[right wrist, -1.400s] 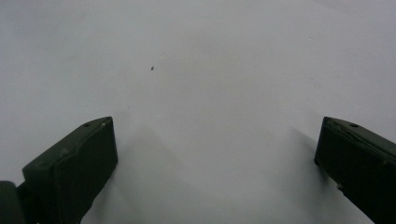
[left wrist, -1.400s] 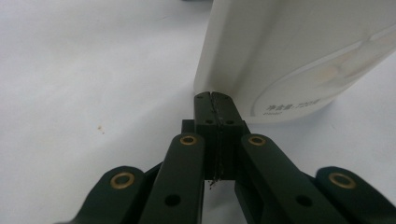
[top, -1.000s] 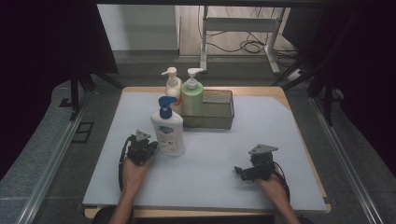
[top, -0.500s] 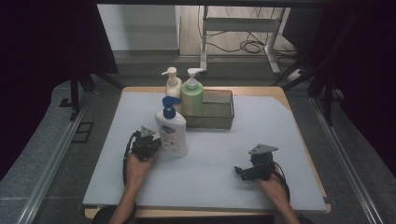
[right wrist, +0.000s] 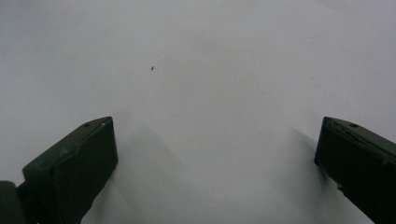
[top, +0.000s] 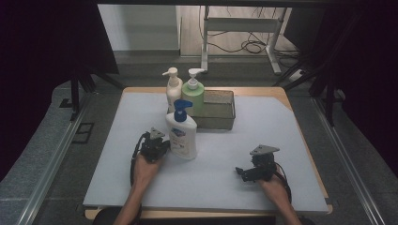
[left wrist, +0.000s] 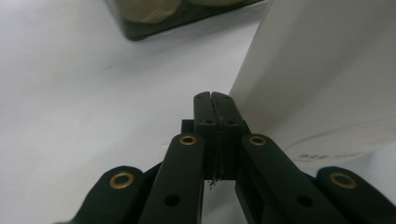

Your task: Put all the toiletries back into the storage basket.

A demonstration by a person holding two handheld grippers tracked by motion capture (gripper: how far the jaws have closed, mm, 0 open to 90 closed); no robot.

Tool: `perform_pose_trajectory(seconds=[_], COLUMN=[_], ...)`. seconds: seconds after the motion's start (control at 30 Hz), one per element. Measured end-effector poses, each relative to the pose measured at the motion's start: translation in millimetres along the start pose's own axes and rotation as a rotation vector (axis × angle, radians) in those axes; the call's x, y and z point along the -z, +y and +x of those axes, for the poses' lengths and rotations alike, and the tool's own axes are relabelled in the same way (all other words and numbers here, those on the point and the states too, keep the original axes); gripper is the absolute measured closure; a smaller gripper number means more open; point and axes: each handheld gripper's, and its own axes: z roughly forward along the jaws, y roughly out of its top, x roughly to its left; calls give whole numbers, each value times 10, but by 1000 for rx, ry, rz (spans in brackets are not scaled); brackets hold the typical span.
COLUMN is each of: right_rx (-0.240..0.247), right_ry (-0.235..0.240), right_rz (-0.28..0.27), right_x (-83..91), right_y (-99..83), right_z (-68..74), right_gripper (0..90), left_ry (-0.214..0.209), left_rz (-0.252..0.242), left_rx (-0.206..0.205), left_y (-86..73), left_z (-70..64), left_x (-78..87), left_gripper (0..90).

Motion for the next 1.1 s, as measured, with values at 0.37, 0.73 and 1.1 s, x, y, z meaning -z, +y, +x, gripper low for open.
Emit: perform_pose_trajectory(seconds=[0.37, 0.73, 1.1], right_rx=[0, 0, 0], right_ry=[1, 1, 1], right_rz=[0, 0, 0], right_x=[0, 0, 0], right_y=[0, 0, 0], right_z=[0, -1, 0], right_gripper=[0, 0, 0], left_ry=[-48, -95, -129], left_rz=[5, 10, 17], left_rx=[-44, -55, -88], left_y=[43, 84, 118], left_z=[-213, -402, -581], left_x=[-69, -136, -204], left_gripper=[889, 889, 886])
